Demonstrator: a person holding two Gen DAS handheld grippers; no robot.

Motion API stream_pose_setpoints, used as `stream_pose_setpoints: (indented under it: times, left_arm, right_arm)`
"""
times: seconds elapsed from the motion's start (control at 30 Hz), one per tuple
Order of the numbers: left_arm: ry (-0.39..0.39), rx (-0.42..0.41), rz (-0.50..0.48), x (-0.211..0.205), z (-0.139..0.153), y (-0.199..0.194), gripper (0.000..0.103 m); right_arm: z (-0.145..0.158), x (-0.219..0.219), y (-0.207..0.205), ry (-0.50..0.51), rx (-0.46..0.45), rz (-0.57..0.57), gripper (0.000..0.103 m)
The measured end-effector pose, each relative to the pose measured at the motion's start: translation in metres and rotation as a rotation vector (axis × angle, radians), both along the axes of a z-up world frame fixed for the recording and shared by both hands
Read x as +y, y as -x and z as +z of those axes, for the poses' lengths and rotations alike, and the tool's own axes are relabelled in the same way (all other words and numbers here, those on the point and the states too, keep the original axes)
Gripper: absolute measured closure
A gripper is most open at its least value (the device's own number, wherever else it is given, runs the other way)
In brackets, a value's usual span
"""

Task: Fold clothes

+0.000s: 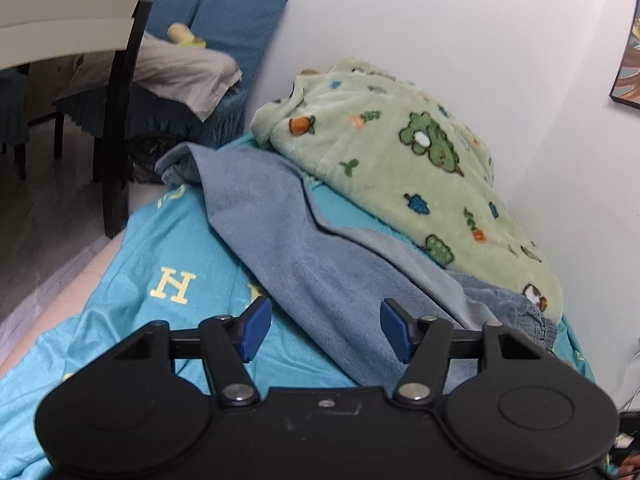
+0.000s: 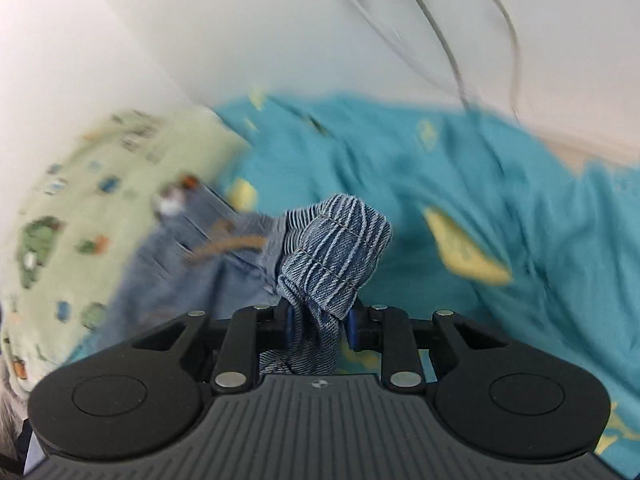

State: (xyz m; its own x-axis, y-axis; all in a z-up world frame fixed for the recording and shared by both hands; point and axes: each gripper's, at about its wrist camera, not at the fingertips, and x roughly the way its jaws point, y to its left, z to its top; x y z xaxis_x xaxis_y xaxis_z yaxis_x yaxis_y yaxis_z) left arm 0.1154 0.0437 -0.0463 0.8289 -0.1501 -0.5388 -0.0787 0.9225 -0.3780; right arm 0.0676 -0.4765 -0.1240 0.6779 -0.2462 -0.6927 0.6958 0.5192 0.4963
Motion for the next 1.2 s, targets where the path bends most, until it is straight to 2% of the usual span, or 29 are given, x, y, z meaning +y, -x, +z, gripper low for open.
stream_pose_setpoints:
  times: [0.1,0.17,0.2,0.23,0.3,0.4,0.53,0.63,0.73,0.83,0.97,1.07,1.13,1.2]
  left_arm:
    - [0.001,0.017,0.0,0.001,-0.002,-0.001,0.046]
    - [-0.009,0.015,0.001,0.001,-0.001,0.002,0.046]
    - [-0.009,0.014,0.0,0.001,0.0,0.003,0.046]
    - [-0.006,0.012,-0.002,0.0,0.001,0.004,0.046]
    - [-0.003,0.008,-0.005,-0.001,0.002,0.007,0.046]
    - [-0.001,0.005,-0.007,-0.001,0.005,0.013,0.046]
    - [0.025,0.006,0.002,0.004,0.007,0.022,0.045]
    - [0.039,0.007,0.015,0.008,0.008,0.025,0.045]
    - [0.053,0.011,0.036,0.01,0.007,0.022,0.045]
    - [0.069,0.025,0.039,0.01,0.004,0.015,0.045]
    - [0.068,0.05,0.022,0.006,-0.002,0.004,0.045]
    - [0.059,0.065,-0.004,0.001,-0.008,-0.003,0.045]
    - [0.048,0.075,-0.021,-0.002,-0.012,-0.007,0.045]
    - [0.04,0.084,-0.037,-0.005,-0.017,-0.011,0.045]
  right_arm:
    - [-0.009,0.0,0.002,-0.063,0.016,-0.016,0.075]
    - [-0.003,0.004,0.007,-0.092,0.006,-0.034,0.068]
    - [0.001,0.008,0.011,-0.102,-0.005,-0.041,0.059]
    - [0.005,0.012,0.016,-0.113,-0.015,-0.047,0.045]
    - [0.012,0.026,0.023,-0.136,-0.036,-0.036,0.034]
    - [0.02,0.051,0.032,-0.175,-0.067,0.014,0.034]
    - [0.025,0.092,0.029,-0.216,-0.075,0.19,0.032]
    - [0.02,0.118,0.01,-0.278,-0.05,0.298,0.033]
    - [0.021,0.131,-0.009,-0.33,-0.104,0.362,0.033]
    - [0.04,0.138,-0.033,-0.212,-0.152,0.448,0.033]
    - [0.058,0.146,-0.073,0.041,-0.177,0.603,0.033]
    - [0.055,0.151,-0.098,0.217,-0.155,0.716,0.027]
    - [0.048,0.16,-0.114,0.271,-0.17,0.83,0.026]
    - [0.041,0.172,-0.126,0.262,-0.198,0.951,0.026]
